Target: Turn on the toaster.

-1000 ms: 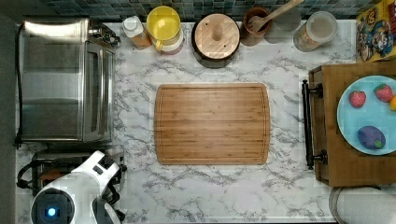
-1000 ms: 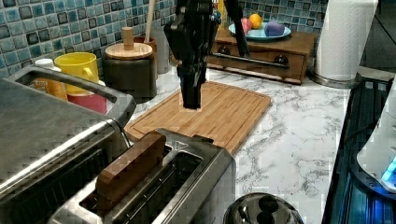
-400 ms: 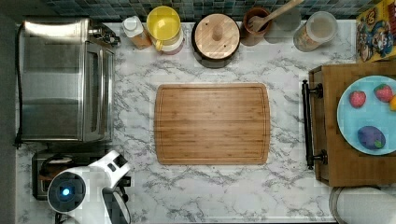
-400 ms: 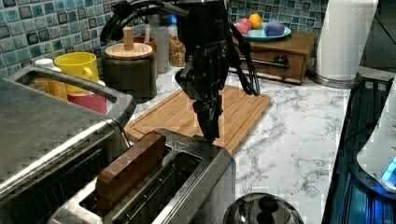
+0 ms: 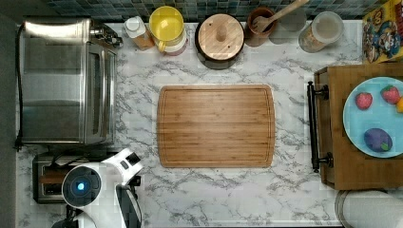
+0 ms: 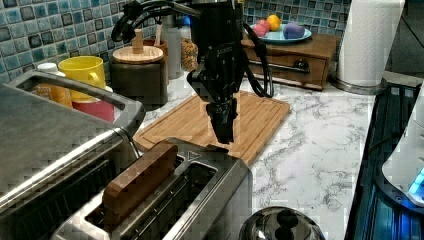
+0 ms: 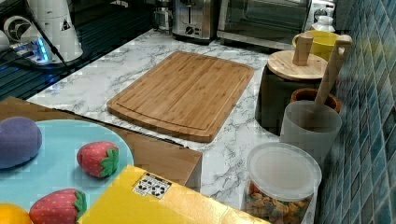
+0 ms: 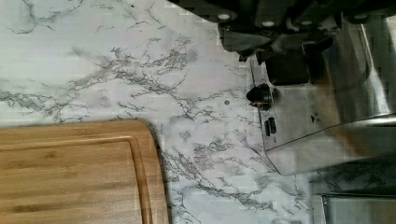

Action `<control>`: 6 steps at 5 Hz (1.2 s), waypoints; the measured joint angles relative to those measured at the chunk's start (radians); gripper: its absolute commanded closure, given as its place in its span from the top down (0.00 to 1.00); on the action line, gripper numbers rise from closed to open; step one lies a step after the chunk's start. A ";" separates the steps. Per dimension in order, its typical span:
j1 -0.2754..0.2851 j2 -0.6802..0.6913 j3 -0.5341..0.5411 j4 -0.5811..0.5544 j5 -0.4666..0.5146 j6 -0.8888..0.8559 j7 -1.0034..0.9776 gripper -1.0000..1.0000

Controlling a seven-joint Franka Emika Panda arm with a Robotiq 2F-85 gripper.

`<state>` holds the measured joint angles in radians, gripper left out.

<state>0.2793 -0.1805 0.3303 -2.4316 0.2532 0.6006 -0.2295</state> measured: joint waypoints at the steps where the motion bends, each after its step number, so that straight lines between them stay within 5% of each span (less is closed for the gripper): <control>1: 0.002 0.015 0.004 0.000 0.000 0.020 0.000 0.00; 6: 0.019 0.074 -0.021 0.008 0.036 0.032 -0.002 0.00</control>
<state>0.2983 -0.1065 0.3088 -2.4238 0.2888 0.6323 -0.2312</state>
